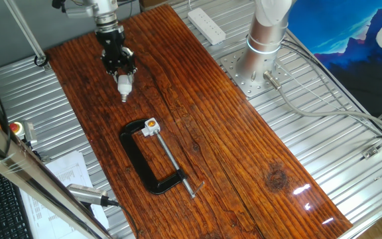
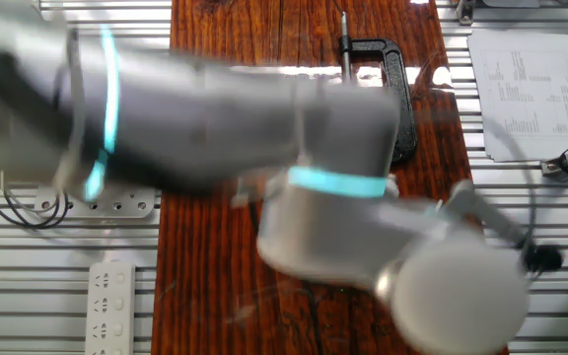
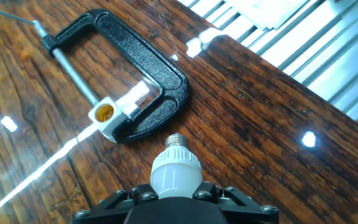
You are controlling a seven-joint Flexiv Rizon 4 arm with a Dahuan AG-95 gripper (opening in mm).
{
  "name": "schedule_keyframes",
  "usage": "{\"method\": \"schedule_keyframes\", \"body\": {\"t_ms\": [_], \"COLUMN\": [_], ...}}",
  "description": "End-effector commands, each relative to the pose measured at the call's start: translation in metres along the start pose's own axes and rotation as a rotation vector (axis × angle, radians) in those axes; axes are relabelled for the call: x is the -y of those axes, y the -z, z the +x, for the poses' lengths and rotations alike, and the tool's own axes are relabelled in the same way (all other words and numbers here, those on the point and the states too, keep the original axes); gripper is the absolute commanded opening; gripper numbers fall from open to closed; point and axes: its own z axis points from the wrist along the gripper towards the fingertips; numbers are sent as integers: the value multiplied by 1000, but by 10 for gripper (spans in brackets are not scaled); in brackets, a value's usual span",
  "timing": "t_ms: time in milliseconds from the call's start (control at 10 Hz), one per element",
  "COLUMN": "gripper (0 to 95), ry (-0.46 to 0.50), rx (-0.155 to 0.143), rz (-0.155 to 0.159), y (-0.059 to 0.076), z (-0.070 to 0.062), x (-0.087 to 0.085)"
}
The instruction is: Install the light bulb by rotating it
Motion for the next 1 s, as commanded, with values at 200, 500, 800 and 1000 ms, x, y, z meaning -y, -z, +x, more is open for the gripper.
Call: {"method": "schedule_keyframes", "body": {"t_ms": [200,500,800,1000], "gripper": [0,0,0,0], "ry": [-18,22,133,161], "rx": [-37,-41,-107,-120], "rz": [3,2,37,45], "y": [3,2,2,2], "z": [-5,4,4,4], "x": [1,10,10,10]}}
